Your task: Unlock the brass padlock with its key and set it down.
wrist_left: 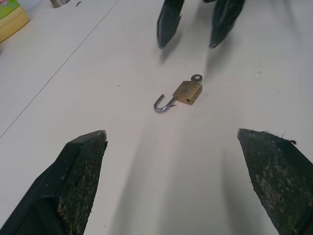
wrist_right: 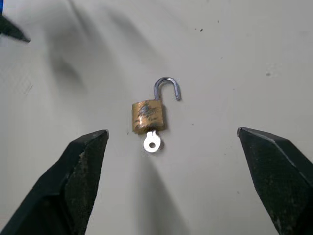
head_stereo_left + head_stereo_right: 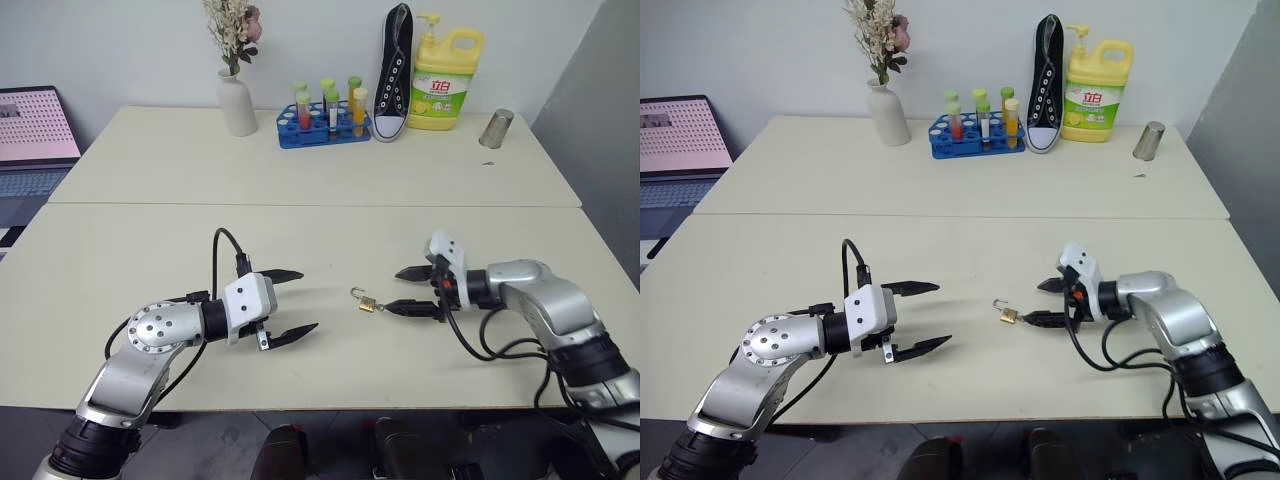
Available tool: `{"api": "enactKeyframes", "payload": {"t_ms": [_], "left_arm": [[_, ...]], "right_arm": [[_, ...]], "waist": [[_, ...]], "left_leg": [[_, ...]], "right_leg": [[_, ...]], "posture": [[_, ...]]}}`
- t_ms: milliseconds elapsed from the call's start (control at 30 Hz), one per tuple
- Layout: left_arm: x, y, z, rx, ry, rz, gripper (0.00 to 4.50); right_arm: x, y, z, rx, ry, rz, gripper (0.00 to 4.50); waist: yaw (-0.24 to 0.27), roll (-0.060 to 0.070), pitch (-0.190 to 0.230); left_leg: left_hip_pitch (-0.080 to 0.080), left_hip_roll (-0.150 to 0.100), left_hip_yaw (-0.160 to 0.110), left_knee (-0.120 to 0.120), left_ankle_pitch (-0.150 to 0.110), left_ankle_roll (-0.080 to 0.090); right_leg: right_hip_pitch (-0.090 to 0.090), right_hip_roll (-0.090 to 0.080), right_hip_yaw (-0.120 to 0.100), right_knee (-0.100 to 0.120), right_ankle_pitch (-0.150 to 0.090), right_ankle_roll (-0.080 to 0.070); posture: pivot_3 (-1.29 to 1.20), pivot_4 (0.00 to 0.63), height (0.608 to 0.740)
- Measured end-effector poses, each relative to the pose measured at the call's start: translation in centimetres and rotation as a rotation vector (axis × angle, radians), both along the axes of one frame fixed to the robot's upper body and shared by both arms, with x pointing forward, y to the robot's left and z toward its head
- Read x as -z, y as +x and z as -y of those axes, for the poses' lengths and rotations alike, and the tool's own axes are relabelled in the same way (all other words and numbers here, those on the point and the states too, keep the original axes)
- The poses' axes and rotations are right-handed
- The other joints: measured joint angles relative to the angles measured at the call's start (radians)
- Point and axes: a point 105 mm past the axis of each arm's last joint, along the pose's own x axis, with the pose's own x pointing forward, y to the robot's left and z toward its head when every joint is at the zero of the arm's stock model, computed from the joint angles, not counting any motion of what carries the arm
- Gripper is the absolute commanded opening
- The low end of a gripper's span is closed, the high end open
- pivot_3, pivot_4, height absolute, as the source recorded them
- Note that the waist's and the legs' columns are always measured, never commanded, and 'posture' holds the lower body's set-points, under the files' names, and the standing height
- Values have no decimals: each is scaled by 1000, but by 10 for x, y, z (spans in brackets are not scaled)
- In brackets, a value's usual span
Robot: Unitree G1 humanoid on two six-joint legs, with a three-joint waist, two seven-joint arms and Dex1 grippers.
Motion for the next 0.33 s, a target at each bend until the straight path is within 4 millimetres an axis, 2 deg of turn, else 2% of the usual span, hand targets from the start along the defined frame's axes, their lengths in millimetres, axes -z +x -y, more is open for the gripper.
{"api": "enactKeyframes", "payload": {"t_ms": [233, 333], "left_arm": [[-2, -10, -4, 15, -11, -74, 4500], [-2, -13, -4, 36, -20, -105, 4500]], "right_arm": [[-16, -30, 15, -49, -47, 110, 4436], [-21, -41, 13, -68, -33, 124, 4436]], "waist": [[0, 0, 0], [0, 0, 0]], "left_leg": [[1, 0, 0, 0, 0, 0], [1, 0, 1, 1, 0, 0]], "right_leg": [[1, 0, 0, 1, 0, 0], [1, 0, 0, 0, 0, 1]], "posture": [[0, 150, 740], [0, 150, 740]]}}
